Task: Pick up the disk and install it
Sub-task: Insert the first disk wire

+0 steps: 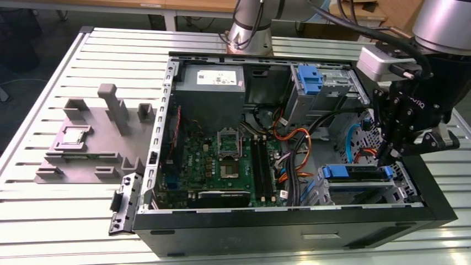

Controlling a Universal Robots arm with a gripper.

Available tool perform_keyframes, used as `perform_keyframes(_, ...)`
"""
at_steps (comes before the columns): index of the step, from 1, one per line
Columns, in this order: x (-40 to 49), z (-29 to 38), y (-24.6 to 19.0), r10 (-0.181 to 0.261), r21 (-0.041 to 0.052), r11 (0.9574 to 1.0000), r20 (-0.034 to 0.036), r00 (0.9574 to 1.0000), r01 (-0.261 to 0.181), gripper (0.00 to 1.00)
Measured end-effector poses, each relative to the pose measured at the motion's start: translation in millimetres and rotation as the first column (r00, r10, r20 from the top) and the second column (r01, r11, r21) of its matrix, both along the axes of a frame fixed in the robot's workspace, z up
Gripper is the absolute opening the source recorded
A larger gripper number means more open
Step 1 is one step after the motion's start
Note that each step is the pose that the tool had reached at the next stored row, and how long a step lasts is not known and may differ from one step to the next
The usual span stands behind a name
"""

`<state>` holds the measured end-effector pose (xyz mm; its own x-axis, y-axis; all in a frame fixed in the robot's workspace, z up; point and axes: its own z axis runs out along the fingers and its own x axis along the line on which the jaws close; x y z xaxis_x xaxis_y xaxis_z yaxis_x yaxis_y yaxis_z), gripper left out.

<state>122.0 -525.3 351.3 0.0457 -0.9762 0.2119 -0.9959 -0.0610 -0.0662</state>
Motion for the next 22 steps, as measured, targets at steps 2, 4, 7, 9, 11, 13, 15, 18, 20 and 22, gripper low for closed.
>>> perform_keyframes(2, 0.0, -0.2, 0.0, -0.011, 0.0119, 0.9999, -0.0035, 0.9999, 0.011, 0.17)
perform_keyframes(4, 0.0, 0.0, 0.0, -0.011, 0.0433, 0.9990, -0.0092, 0.9999, 0.012, 0.17)
perform_keyframes(7, -0.1, -0.2, -0.8, -0.014, 0.0760, 0.9970, -0.0140, 0.9998, 0.015, 0.17)
perform_keyframes(9, 0.0, -1.0, -1.6, -0.027, 0.0764, 0.9967, -0.0140, 0.9995, 0.028, 0.17)
perform_keyframes(11, 0.0, -1.6, -1.9, -0.047, 0.0777, 0.9958, -0.0141, 0.9988, 0.048, 0.17)
perform_keyframes(13, 0.0, -2.1, -2.2, -0.064, 0.0808, 0.9946, -0.0145, 0.9978, 0.065, 0.17)
perform_keyframes(15, 0.0, -2.4, -3.5, -0.073, 0.0836, 0.9938, -0.0159, 0.9972, 0.074, 0.17)
perform_keyframes(18, 0.0, -3.4, -5.2, -0.076, 0.0852, 0.9934, -0.0163, 0.9970, 0.077, 0.17)
perform_keyframes(20, 0.0, -4.1, -5.4, -0.078, 0.0889, 0.9929, -0.0175, 0.9968, 0.079, 0.17)
perform_keyframes(22, 0.0, -4.9, -5.7, -0.090, 0.0920, 0.9916, -0.0178, 0.9958, 0.091, 0.17)
